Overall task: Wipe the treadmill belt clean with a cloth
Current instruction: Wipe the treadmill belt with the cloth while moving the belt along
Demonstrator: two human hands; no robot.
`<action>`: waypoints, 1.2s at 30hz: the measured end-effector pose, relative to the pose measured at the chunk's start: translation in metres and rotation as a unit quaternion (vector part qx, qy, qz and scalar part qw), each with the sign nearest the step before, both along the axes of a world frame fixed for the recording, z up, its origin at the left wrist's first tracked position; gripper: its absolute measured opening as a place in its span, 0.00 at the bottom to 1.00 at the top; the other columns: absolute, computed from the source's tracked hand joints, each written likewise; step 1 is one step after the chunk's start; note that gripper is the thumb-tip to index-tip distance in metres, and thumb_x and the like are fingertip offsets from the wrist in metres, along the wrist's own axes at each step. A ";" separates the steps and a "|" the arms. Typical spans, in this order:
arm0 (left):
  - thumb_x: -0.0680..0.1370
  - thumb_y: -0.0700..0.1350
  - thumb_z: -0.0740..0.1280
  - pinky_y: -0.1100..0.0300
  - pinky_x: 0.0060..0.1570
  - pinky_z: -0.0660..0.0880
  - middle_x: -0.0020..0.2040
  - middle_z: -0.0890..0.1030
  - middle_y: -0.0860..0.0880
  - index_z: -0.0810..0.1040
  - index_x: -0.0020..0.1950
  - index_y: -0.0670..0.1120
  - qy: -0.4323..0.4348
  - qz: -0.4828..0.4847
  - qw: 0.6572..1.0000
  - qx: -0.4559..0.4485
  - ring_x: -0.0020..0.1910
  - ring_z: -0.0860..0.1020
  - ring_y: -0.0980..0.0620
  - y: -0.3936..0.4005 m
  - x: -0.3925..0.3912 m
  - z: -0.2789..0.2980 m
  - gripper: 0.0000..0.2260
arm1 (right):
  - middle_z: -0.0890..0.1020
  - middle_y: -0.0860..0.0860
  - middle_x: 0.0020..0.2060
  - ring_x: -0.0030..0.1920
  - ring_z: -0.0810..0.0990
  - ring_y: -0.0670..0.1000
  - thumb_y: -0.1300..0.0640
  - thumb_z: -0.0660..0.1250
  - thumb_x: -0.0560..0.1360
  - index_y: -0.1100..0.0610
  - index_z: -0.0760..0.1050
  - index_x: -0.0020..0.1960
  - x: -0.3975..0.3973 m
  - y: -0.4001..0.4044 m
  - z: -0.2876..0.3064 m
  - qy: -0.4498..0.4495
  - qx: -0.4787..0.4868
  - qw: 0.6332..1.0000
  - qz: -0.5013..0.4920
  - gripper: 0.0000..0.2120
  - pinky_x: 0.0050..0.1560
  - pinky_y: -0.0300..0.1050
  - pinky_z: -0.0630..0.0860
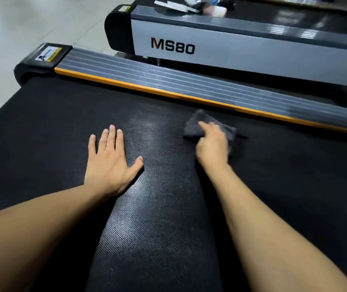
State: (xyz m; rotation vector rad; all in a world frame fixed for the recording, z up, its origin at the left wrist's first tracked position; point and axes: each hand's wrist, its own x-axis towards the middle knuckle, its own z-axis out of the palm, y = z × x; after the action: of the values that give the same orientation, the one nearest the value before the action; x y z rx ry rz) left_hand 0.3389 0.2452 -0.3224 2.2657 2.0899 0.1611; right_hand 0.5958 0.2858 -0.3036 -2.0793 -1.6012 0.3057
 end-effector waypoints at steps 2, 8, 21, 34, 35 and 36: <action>0.75 0.71 0.46 0.41 0.80 0.45 0.83 0.54 0.38 0.54 0.82 0.38 0.000 0.014 1.000 -0.001 0.83 0.53 0.41 0.001 0.000 0.000 0.46 | 0.74 0.63 0.68 0.69 0.71 0.62 0.60 0.56 0.67 0.57 0.77 0.66 -0.061 0.006 -0.002 -0.005 0.009 0.994 0.106 0.28 0.73 0.55 0.63; 0.74 0.72 0.41 0.42 0.81 0.43 0.84 0.50 0.40 0.49 0.83 0.39 0.010 0.032 0.999 -0.020 0.83 0.48 0.43 -0.003 -0.006 0.001 0.48 | 0.69 0.56 0.74 0.74 0.66 0.57 0.69 0.61 0.72 0.52 0.72 0.71 -0.071 -0.003 0.004 -0.025 -0.009 0.972 0.232 0.30 0.76 0.48 0.55; 0.77 0.62 0.54 0.38 0.76 0.59 0.75 0.70 0.39 0.70 0.74 0.40 -0.019 -0.014 1.000 0.016 0.75 0.67 0.37 -0.057 -0.010 0.013 0.34 | 0.71 0.62 0.71 0.71 0.69 0.62 0.65 0.59 0.69 0.55 0.74 0.69 -0.042 -0.050 0.004 -0.026 -0.026 0.991 0.127 0.29 0.74 0.53 0.59; 0.79 0.63 0.55 0.42 0.80 0.53 0.82 0.62 0.44 0.62 0.81 0.46 0.006 -0.033 0.999 0.017 0.81 0.59 0.43 -0.150 -0.043 0.007 0.35 | 0.62 0.56 0.77 0.78 0.58 0.56 0.71 0.58 0.73 0.51 0.66 0.75 0.020 -0.093 0.010 -0.049 -0.039 0.994 0.090 0.33 0.78 0.50 0.49; 0.79 0.63 0.55 0.42 0.80 0.53 0.82 0.62 0.44 0.62 0.81 0.46 0.005 -0.032 0.999 0.016 0.81 0.59 0.44 -0.150 -0.042 0.007 0.35 | 0.62 0.56 0.77 0.78 0.57 0.56 0.71 0.58 0.74 0.51 0.65 0.76 0.035 -0.100 0.014 -0.040 -0.052 0.996 0.060 0.32 0.79 0.51 0.50; 0.79 0.63 0.55 0.42 0.80 0.53 0.82 0.62 0.44 0.62 0.81 0.46 0.004 -0.030 0.999 0.017 0.81 0.59 0.44 -0.150 -0.042 0.007 0.35 | 0.62 0.57 0.77 0.78 0.57 0.56 0.70 0.57 0.75 0.52 0.65 0.75 0.042 -0.104 0.015 -0.029 -0.059 0.997 0.030 0.31 0.78 0.52 0.51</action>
State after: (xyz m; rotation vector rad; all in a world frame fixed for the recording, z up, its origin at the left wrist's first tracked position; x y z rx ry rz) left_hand 0.2971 0.0956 -0.3154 2.3498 2.0345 0.1871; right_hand 0.6376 0.1823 -0.2889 -2.1488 -1.7195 0.3716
